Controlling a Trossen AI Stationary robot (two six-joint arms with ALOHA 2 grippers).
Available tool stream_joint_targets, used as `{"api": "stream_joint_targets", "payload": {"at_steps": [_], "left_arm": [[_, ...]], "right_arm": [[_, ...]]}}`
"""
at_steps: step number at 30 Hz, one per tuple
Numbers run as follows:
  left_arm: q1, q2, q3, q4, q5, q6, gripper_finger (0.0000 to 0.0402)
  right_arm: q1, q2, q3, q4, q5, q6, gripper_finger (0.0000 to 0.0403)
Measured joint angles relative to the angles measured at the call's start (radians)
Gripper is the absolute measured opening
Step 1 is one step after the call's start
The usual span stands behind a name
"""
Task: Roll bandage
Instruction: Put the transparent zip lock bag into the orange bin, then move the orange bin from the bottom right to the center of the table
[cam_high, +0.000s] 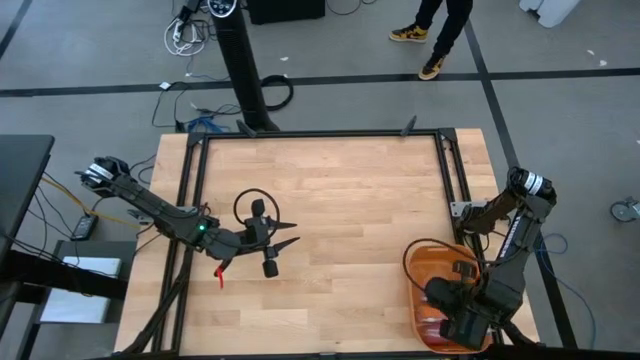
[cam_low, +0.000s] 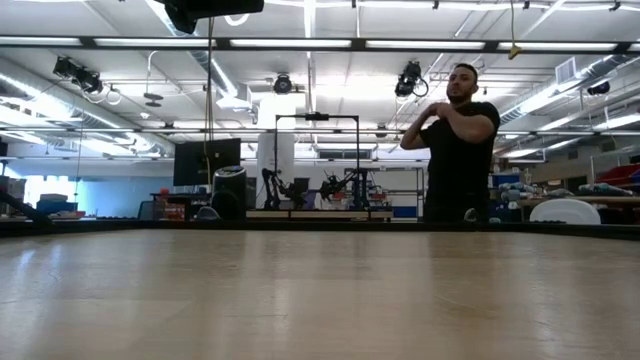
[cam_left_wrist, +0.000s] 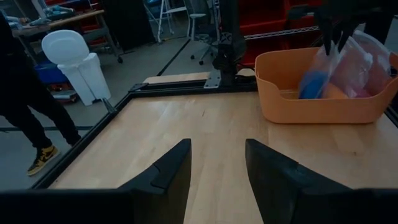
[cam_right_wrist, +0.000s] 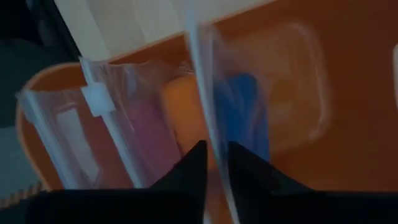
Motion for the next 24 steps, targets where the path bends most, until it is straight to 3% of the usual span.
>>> {"api": "stream_joint_targets", "payload": {"at_steps": [8, 12, 18, 24], "left_arm": [[0.000, 0.000, 0.000, 0.000, -0.003, 0.000, 0.0158], [0.000, 0.000, 0.000, 0.000, -0.005, 0.000, 0.0158], [0.001, 0.000, 0.000, -0.021, -0.017, 0.000, 0.0158], [0.003, 0.000, 0.000, -0.123, -0.020, -0.029, 0.0158]], "right_arm": [[-0.051, -0.012, 0.001, 0.053, -0.112, 0.005, 0.0181], [-0.084, -0.031, 0.060, 0.043, -0.072, -0.003, 0.0213], [-0.152, -0.041, 0.153, -0.156, 0.140, -0.070, 0.0217], [-0.313, -0.037, 0.080, -0.237, 0.158, -0.265, 0.0165]]}}
